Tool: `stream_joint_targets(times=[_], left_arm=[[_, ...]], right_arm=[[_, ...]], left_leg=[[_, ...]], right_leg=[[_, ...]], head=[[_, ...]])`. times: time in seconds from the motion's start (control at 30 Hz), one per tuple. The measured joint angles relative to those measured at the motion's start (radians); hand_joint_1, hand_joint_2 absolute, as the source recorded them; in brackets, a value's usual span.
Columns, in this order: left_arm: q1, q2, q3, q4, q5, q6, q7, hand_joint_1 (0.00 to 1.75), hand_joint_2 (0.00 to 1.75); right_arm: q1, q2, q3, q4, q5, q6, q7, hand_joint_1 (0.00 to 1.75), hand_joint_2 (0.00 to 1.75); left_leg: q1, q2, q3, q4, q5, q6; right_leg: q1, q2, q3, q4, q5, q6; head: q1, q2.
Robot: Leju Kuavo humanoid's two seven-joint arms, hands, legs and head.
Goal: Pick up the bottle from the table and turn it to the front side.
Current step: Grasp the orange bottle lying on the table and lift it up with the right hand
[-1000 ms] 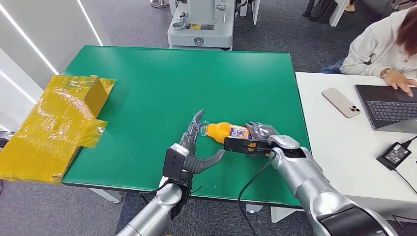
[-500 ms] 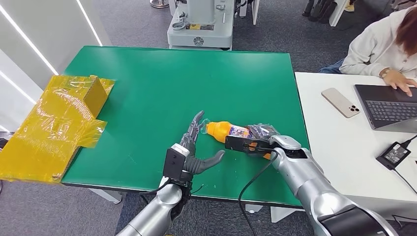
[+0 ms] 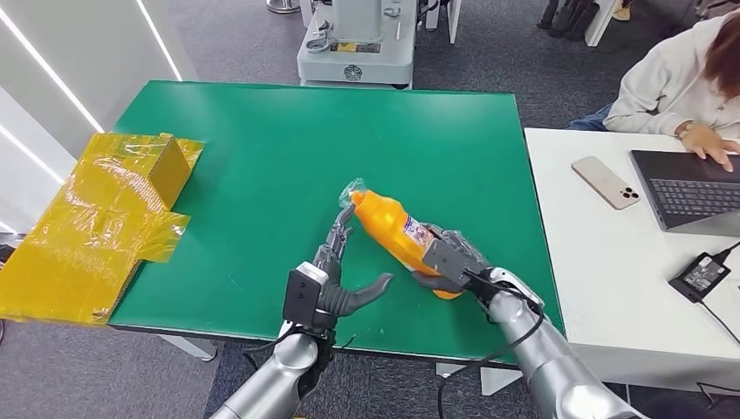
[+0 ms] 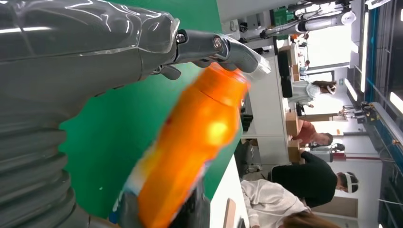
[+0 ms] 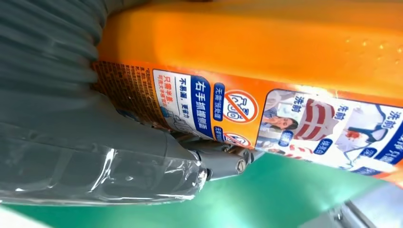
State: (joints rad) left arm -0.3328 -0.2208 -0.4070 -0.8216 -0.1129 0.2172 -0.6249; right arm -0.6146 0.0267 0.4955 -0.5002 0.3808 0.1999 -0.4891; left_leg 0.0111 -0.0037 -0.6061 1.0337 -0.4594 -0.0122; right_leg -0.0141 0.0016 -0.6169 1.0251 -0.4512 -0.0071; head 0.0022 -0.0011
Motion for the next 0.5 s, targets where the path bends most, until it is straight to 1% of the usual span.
stream_joint_targets(times=[0.1, 0.2, 0.5], left_arm=[[0.006, 0.006, 0.0, -0.004, 0.002, 0.008, -0.004, 0.0, 1.75], [0.013, 0.011, 0.001, -0.009, 0.002, 0.011, -0.006, 0.0, 1.75], [0.013, 0.02, 0.022, -0.01, 0.002, 0.003, -0.016, 0.0, 1.75]], right_arm=[[0.061, 0.004, -0.036, -0.045, -0.076, -0.039, -0.041, 1.75, 1.75], [0.119, 0.012, -0.07, -0.089, -0.138, -0.069, -0.062, 1.75, 1.75], [0.217, 0.017, -0.144, -0.192, -0.214, -0.121, -0.071, 1.75, 1.75]], left_leg=[[0.0, 0.0, 0.0, 0.0, 0.0, 0.0], [0.0, 0.0, 0.0, 0.0, 0.0, 0.0], [0.0, 0.0, 0.0, 0.0, 0.0, 0.0]], right_leg=[[0.0, 0.0, 0.0, 0.0, 0.0, 0.0], [0.0, 0.0, 0.0, 0.0, 0.0, 0.0], [0.0, 0.0, 0.0, 0.0, 0.0, 0.0]], head=[[0.0, 0.0], [0.0, 0.0], [0.0, 0.0]])
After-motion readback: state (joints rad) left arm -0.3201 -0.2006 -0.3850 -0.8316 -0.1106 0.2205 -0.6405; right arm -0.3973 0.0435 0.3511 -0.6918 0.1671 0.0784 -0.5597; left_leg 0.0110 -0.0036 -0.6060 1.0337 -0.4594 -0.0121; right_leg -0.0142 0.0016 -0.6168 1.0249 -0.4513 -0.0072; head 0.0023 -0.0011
